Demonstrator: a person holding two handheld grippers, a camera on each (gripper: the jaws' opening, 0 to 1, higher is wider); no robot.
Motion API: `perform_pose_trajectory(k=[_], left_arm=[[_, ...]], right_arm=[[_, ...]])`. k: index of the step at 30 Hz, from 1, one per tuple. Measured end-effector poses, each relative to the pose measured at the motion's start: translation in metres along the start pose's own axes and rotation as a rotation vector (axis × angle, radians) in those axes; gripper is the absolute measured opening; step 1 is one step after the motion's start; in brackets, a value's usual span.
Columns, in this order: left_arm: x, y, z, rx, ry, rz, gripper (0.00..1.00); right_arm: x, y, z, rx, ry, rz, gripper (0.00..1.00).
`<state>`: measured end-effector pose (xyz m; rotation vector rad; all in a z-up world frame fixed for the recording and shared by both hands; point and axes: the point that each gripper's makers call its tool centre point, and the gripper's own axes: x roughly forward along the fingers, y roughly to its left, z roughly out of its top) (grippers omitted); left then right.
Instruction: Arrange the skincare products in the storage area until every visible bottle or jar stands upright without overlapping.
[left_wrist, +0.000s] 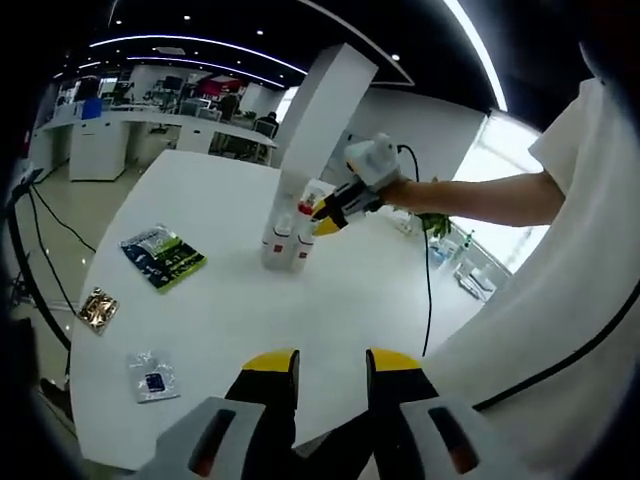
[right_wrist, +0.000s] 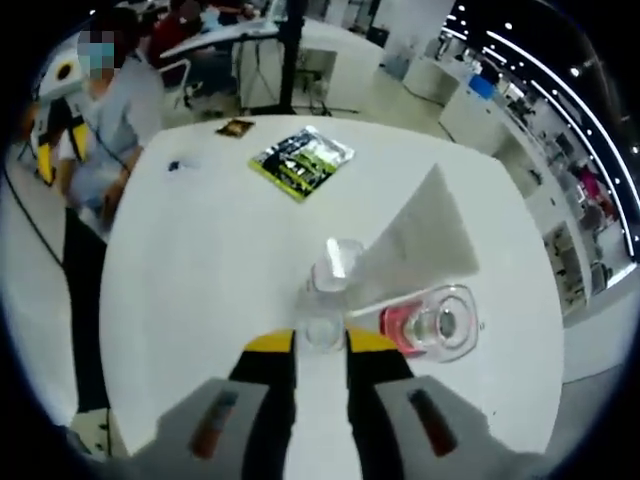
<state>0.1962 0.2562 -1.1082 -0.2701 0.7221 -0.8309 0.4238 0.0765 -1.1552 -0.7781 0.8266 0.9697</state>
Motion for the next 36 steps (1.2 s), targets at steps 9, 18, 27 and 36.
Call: perform_pose_trajectory(k=[9, 18, 27, 36], left_arm=[[0.003, -0.004, -0.009, 0.066, 0.047, 0.033, 0.27], [0.009, -0.009, -0.016, 0.125, 0.094, 0.035, 0.27], [0.013, -0.013, -0.016, 0.129, 0.094, 0.024, 0.27], [0.018, -0.017, -0.015, 0.115, 0.089, 0.018, 0.27]], right_arm=[[0.002, -0.005, 0.001, -0.047, 0.007, -0.04, 0.17], [-0.005, -0.004, 0.006, -0.089, -0.008, -0.081, 0.21], [-0.022, -0.005, 0.013, -0.168, -0.059, -0.147, 0.23], [-0.032, -0.013, -0.017, 0.222, -0.095, -0.231, 0.22]])
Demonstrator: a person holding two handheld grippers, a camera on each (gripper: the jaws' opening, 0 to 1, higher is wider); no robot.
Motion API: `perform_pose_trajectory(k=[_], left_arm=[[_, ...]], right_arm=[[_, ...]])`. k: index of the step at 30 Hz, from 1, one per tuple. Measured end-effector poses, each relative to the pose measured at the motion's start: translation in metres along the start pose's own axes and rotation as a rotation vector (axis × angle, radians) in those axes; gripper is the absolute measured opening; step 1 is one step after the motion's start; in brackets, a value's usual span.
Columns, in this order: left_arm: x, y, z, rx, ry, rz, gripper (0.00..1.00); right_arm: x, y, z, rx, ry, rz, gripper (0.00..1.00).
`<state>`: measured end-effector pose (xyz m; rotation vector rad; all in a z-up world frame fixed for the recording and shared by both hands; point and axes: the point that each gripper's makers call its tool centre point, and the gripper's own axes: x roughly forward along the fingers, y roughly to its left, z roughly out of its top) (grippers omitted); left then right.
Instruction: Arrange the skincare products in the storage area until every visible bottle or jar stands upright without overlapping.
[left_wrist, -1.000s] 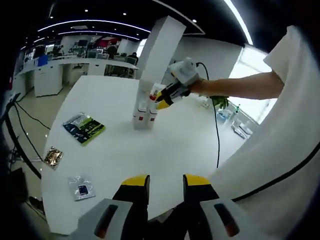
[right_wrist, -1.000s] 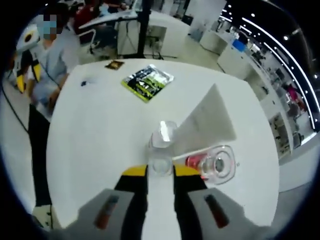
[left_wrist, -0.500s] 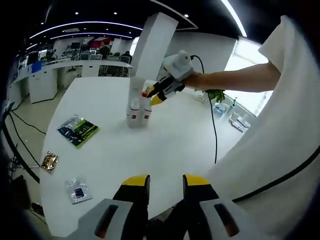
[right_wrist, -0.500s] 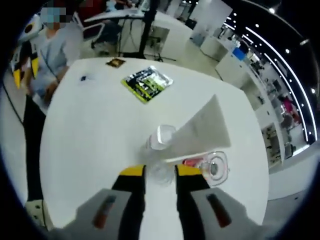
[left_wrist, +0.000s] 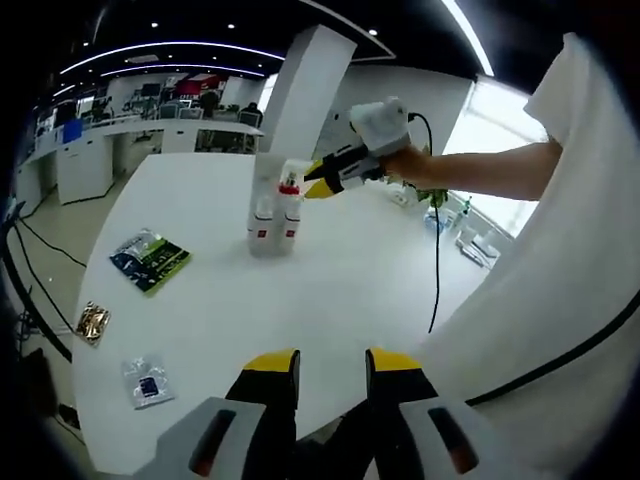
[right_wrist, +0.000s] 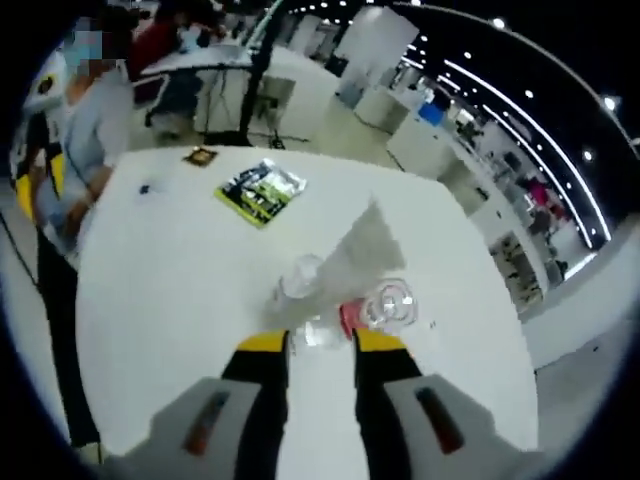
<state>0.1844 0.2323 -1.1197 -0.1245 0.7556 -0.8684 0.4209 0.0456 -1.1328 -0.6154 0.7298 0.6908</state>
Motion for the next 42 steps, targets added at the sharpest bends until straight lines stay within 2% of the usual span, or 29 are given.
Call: perform_pose_trajectory(k=[1, 2, 3, 6, 13, 17, 21, 23, 24, 26, 27, 29, 31, 33, 34, 35, 38, 39, 40, 41, 42], left_arm=[[0.0, 0.0, 0.0, 0.0, 0.0, 0.0, 0.27], [-0.001, -0.001, 0.002, 0.001, 0.0, 0.001, 0.27], [-0.002, -0.001, 0.003, 0.003, 0.001, 0.003, 0.27], [-0.007, -0.001, 0.004, 0.006, 0.001, 0.014, 0.27], [-0.021, 0.001, 0.002, -0.034, -0.01, 0.067, 0.27], [-0.025, 0.002, 0.0, -0.04, -0.016, 0.091, 0.26], [-0.026, -0.002, -0.002, -0.086, -0.029, 0.111, 0.26], [-0.026, -0.005, -0.002, -0.109, -0.036, 0.111, 0.26], [-0.025, -0.006, 0.0, -0.12, -0.044, 0.111, 0.26], [-0.024, -0.008, 0.003, -0.137, -0.061, 0.114, 0.26], [-0.021, -0.01, 0.005, -0.163, -0.076, 0.111, 0.26], [-0.017, -0.012, 0.008, -0.192, -0.093, 0.104, 0.26], [-0.011, -0.013, 0.01, -0.208, -0.097, 0.103, 0.27], [-0.006, -0.012, 0.014, -0.235, -0.109, 0.111, 0.28], [-0.001, -0.01, 0.02, -0.282, -0.139, 0.119, 0.29], [0.0, -0.01, 0.023, -0.299, -0.15, 0.117, 0.29], [0.004, -0.004, 0.04, -0.373, -0.233, 0.139, 0.28], [0.004, -0.001, 0.046, -0.383, -0.266, 0.157, 0.27], [0.001, 0.005, 0.053, -0.367, -0.312, 0.201, 0.27], [-0.001, 0.007, 0.055, -0.356, -0.325, 0.22, 0.27], [-0.002, 0.006, 0.057, -0.298, -0.323, 0.25, 0.27]], right_arm=[[0.002, 0.001, -0.004, 0.032, 0.01, 0.011, 0.22], [0.009, 0.0, -0.013, 0.106, 0.027, 0.023, 0.2], [0.018, 0.001, -0.027, 0.174, 0.066, 0.04, 0.19], [0.031, 0.009, -0.034, 0.293, 0.065, 0.08, 0.19], [0.056, 0.016, -0.031, 0.308, 0.046, 0.098, 0.16], [0.059, 0.016, -0.034, 0.302, 0.058, 0.09, 0.15], [0.063, 0.018, -0.043, 0.338, 0.058, 0.103, 0.17], [0.058, 0.022, -0.047, 0.373, 0.044, 0.126, 0.19], [0.053, 0.025, -0.048, 0.407, 0.016, 0.137, 0.2], [0.042, 0.033, -0.051, 0.452, -0.017, 0.154, 0.22], [0.036, 0.037, -0.06, 0.488, -0.038, 0.168, 0.22], [0.029, 0.051, -0.064, 0.515, -0.049, 0.204, 0.23], [0.022, 0.062, -0.069, 0.498, -0.052, 0.211, 0.24], [0.014, 0.075, -0.069, 0.504, -0.074, 0.249, 0.25], [0.011, 0.079, -0.069, 0.506, -0.083, 0.253, 0.26], [0.01, 0.081, -0.065, 0.517, -0.097, 0.269, 0.26], [0.003, 0.094, -0.055, 0.525, -0.138, 0.306, 0.26], [-0.002, 0.109, -0.051, 0.48, -0.152, 0.353, 0.27], [-0.005, 0.119, -0.052, 0.448, -0.146, 0.37, 0.27], [-0.005, 0.121, -0.052, 0.444, -0.146, 0.367, 0.27], [-0.007, 0.128, -0.051, 0.433, -0.155, 0.382, 0.27]])
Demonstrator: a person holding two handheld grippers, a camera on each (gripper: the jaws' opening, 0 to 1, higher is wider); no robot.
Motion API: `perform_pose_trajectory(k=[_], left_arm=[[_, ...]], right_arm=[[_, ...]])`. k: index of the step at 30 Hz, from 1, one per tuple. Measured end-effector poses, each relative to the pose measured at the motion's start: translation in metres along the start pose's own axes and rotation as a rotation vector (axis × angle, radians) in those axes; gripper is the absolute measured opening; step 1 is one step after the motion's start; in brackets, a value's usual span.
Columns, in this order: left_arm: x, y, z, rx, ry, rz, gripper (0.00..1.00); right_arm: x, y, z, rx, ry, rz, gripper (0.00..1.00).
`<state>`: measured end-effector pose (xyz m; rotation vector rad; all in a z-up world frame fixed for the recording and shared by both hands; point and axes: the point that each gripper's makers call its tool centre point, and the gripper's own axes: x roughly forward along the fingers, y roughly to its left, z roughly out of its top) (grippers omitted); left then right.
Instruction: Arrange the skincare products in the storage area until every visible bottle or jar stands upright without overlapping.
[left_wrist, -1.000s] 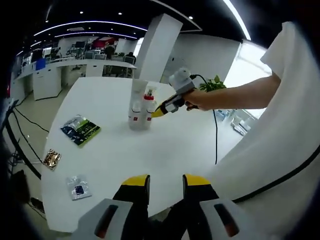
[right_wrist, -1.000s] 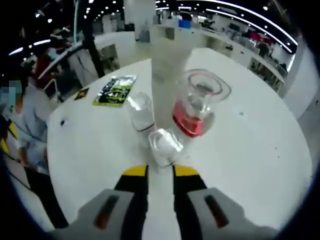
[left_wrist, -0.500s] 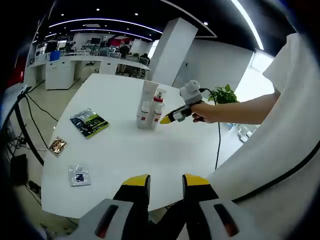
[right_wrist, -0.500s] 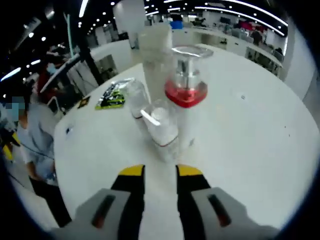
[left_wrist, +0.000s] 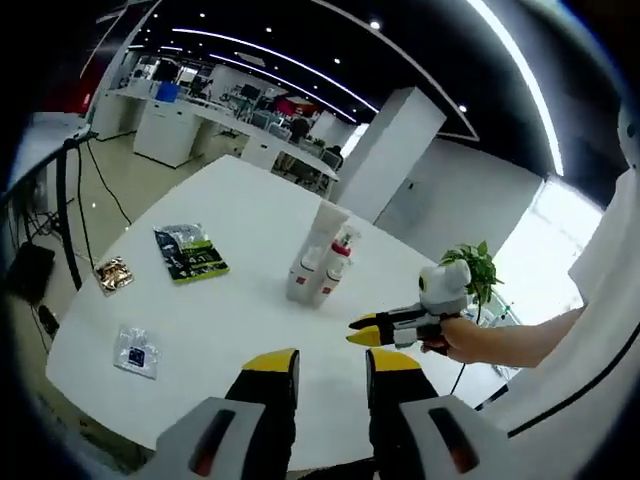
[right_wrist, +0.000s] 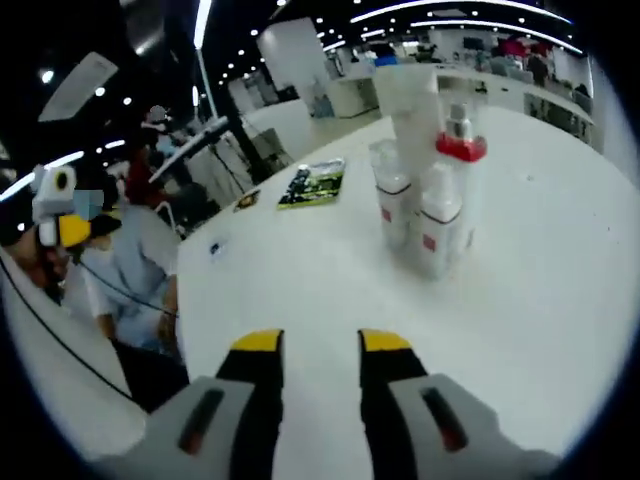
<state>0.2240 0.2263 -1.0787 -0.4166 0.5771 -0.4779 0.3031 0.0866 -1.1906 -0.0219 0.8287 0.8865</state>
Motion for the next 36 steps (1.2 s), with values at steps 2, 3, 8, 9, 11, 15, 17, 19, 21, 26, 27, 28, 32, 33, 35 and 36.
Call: perform_pose_trajectory(k=[2, 3, 8, 9, 11, 15, 17, 19, 21, 26, 27, 28, 32, 33, 35, 36], left_arm=[[0.0, -0.002, -0.002, 0.001, 0.012, 0.007, 0.27], [0.0, 0.001, -0.005, 0.033, 0.01, 0.034, 0.28], [0.005, 0.002, -0.016, -0.018, 0.031, 0.025, 0.29], [0.007, 0.003, -0.016, -0.021, 0.031, 0.024, 0.28], [0.009, 0.005, -0.014, -0.027, 0.033, 0.023, 0.28], [0.016, 0.015, -0.004, -0.035, 0.013, 0.019, 0.28], [0.018, 0.022, 0.002, -0.032, -0.003, 0.02, 0.28], [0.019, 0.031, 0.008, -0.06, -0.026, 0.017, 0.29], [0.022, 0.041, 0.01, -0.067, -0.032, 0.017, 0.29], [0.029, 0.068, 0.013, -0.133, -0.063, 0.013, 0.28], [0.03, 0.069, 0.013, -0.135, -0.064, 0.012, 0.28], [0.03, 0.069, 0.013, -0.137, -0.065, 0.012, 0.28], [0.026, 0.097, 0.009, -0.165, -0.096, 0.03, 0.28], [0.023, 0.105, 0.007, -0.172, -0.106, 0.043, 0.28], [0.017, 0.116, 0.001, -0.205, -0.115, 0.056, 0.28], [0.013, 0.121, -0.002, -0.227, -0.119, 0.063, 0.28]], right_arm=[[0.0, 0.009, -0.004, -0.002, 0.005, 0.024, 0.27], [0.001, 0.016, -0.008, -0.007, 0.007, 0.045, 0.27], [0.0, 0.037, -0.017, -0.024, 0.041, 0.101, 0.28], [0.0, 0.04, -0.017, -0.032, 0.044, 0.109, 0.29], [0.0, 0.044, -0.017, -0.04, 0.048, 0.117, 0.29], [0.001, 0.051, -0.013, -0.056, 0.072, 0.13, 0.3], [0.002, 0.055, -0.009, -0.073, 0.077, 0.13, 0.3], [0.004, 0.059, -0.004, -0.083, 0.087, 0.131, 0.3], [0.006, 0.065, 0.004, -0.09, 0.088, 0.127, 0.31], [0.015, 0.08, 0.03, -0.126, 0.085, 0.11, 0.34], [0.015, 0.08, 0.03, -0.126, 0.085, 0.109, 0.35], [0.016, 0.08, 0.031, -0.126, 0.084, 0.108, 0.36], [0.047, 0.088, 0.078, -0.184, 0.08, 0.062, 0.38], [0.058, 0.09, 0.088, -0.191, 0.083, 0.056, 0.38], [0.069, 0.09, 0.099, -0.202, 0.081, 0.046, 0.4], [0.073, 0.091, 0.102, -0.204, 0.081, 0.044, 0.41]])
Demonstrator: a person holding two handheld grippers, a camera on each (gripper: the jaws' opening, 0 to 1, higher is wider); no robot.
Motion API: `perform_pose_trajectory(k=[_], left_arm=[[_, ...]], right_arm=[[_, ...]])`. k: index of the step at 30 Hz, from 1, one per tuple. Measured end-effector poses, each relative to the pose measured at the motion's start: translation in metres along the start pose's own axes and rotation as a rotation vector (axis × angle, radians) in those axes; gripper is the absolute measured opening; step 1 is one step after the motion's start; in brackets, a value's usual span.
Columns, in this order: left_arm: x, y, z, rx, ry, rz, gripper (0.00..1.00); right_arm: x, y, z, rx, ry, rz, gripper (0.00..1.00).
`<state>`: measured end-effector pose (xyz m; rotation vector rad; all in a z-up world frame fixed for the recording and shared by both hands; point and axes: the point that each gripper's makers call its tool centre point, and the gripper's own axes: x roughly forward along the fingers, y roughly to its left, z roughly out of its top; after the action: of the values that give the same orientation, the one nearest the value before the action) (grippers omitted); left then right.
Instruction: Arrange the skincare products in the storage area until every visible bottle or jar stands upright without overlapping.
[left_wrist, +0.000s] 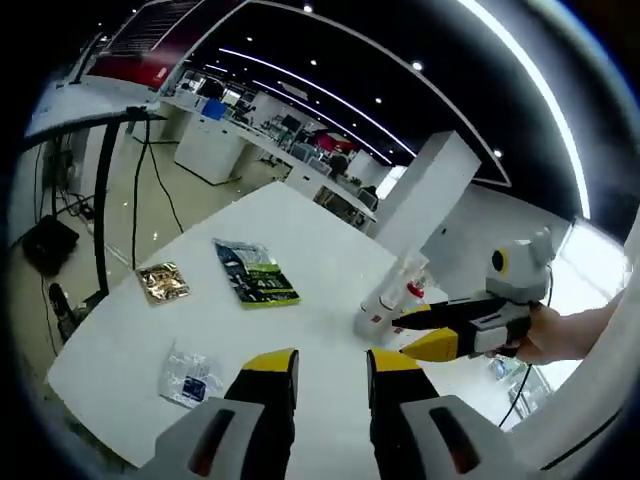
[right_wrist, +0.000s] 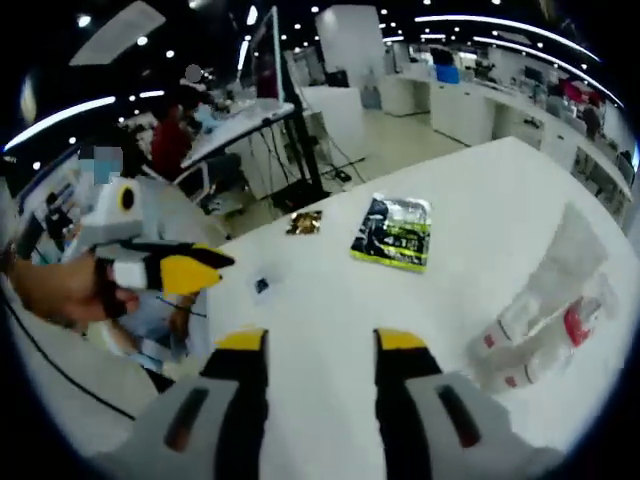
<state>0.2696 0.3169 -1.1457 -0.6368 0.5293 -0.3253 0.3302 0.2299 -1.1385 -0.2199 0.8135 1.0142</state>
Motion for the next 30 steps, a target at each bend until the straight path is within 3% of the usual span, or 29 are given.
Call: perform_pose_trajectory(k=[1, 4, 6, 8, 11, 17, 25, 28, 30], left_arm=[[-0.003, 0.006, -0.001, -0.022, -0.004, 0.008, 0.28], [-0.018, 0.025, -0.008, -0.038, -0.004, 0.026, 0.28], [-0.022, 0.03, -0.01, -0.044, 0.002, 0.034, 0.28], [-0.038, 0.044, -0.012, -0.05, 0.015, 0.059, 0.28], [-0.056, 0.055, -0.006, -0.052, 0.002, 0.09, 0.27], [-0.077, 0.065, 0.001, -0.024, 0.006, 0.115, 0.27], [-0.084, 0.061, 0.003, -0.032, -0.007, 0.149, 0.28], [-0.085, 0.06, 0.001, -0.024, 0.002, 0.152, 0.28], [-0.086, 0.061, 0.0, -0.021, 0.007, 0.157, 0.27]], right_arm=[[0.018, -0.001, 0.016, 0.0, 0.008, -0.005, 0.42], [0.042, -0.002, 0.037, -0.007, 0.004, -0.013, 0.46], [0.051, -0.003, 0.044, -0.007, 0.003, -0.011, 0.49], [0.077, -0.009, 0.054, 0.005, 0.019, -0.013, 0.56], [0.098, -0.022, 0.056, 0.067, 0.063, -0.032, 0.62], [0.135, -0.054, 0.067, 0.147, 0.067, -0.092, 0.7], [0.172, -0.092, 0.069, 0.123, 0.109, -0.209, 0.95], [0.181, -0.108, 0.063, 0.091, 0.175, -0.26, 0.98], [0.186, -0.11, 0.063, 0.113, 0.183, -0.254, 0.96]])
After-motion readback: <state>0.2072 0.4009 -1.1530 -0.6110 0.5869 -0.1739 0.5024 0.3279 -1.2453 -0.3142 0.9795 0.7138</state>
